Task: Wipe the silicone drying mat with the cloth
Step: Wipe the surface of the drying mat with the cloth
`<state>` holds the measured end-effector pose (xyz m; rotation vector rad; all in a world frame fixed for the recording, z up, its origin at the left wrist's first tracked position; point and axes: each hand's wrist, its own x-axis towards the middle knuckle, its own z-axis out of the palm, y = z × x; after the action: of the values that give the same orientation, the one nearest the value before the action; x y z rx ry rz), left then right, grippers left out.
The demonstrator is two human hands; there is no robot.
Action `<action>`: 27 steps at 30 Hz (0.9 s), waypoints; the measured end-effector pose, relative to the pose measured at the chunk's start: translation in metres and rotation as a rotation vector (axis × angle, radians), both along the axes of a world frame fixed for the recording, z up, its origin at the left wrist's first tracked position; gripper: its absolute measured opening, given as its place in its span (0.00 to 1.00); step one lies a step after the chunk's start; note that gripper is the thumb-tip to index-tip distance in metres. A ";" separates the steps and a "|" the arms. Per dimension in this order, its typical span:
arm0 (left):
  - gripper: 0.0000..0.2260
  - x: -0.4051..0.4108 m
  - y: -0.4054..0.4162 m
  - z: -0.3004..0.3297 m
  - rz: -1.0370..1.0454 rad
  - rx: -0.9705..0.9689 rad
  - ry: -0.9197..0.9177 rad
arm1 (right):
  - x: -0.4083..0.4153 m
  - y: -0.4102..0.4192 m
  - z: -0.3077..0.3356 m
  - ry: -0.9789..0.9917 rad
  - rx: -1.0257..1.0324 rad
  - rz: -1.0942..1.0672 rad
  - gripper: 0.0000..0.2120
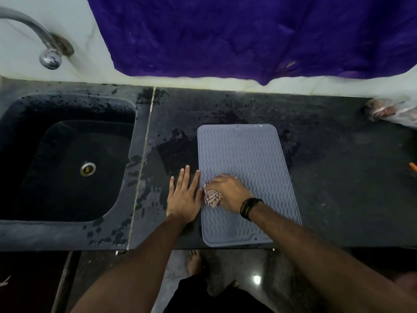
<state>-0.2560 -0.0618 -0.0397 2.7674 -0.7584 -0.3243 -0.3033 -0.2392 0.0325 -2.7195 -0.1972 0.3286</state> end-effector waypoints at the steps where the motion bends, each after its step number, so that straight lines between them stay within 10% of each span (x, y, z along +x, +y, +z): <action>1: 0.27 0.007 -0.002 0.000 -0.019 -0.008 0.001 | 0.002 -0.003 0.001 0.000 0.002 -0.008 0.23; 27: 0.26 0.050 -0.035 0.005 0.060 0.054 -0.029 | 0.096 -0.013 0.000 -0.183 -0.032 -0.168 0.21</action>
<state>-0.2065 -0.0968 -0.0343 2.8446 -0.6816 -0.2978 -0.2075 -0.2521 0.0322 -2.7744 -0.0134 0.0355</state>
